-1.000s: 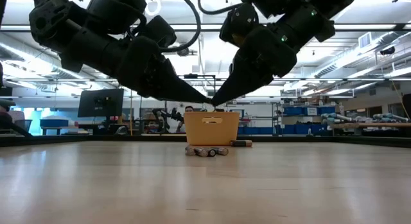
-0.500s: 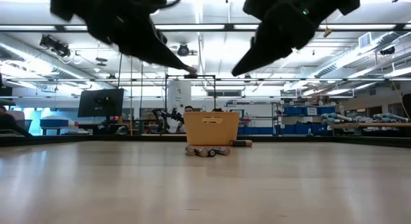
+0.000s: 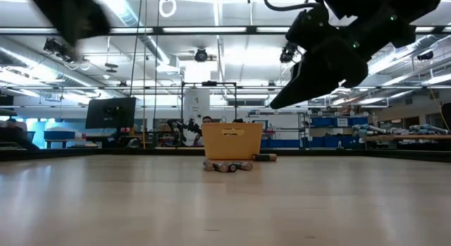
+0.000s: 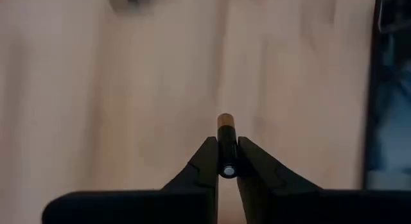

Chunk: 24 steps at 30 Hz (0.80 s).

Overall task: Sort batteries
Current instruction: Put the small black battery into the orange bin

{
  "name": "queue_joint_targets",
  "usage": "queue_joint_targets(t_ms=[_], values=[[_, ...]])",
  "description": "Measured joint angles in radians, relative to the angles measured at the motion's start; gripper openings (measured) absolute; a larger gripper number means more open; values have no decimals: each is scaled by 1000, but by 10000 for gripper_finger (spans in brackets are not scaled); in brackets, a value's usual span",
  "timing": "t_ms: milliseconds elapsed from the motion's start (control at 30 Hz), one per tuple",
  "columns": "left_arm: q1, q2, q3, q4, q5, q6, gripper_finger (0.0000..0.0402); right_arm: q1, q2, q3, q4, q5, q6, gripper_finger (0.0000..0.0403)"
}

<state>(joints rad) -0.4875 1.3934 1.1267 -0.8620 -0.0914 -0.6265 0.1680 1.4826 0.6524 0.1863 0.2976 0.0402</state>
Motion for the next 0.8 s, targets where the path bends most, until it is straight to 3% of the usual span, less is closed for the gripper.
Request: queue_joint_targets(t_ms=[200,367,533,800], values=[[-169,4,0,-123,98,-464,38,-4,0,-9,9,-11,-58,149],[-272,4,-15,-163,210,-734,38,-25,0,-9,8,-34,-70,150],[-315,4,-79,-197,293,-807,38,-34,0,-9,8,-36,-51,149],[-306,0,-242,-125,422,-758,42,-36,0,-9,15,-38,-7,150]])
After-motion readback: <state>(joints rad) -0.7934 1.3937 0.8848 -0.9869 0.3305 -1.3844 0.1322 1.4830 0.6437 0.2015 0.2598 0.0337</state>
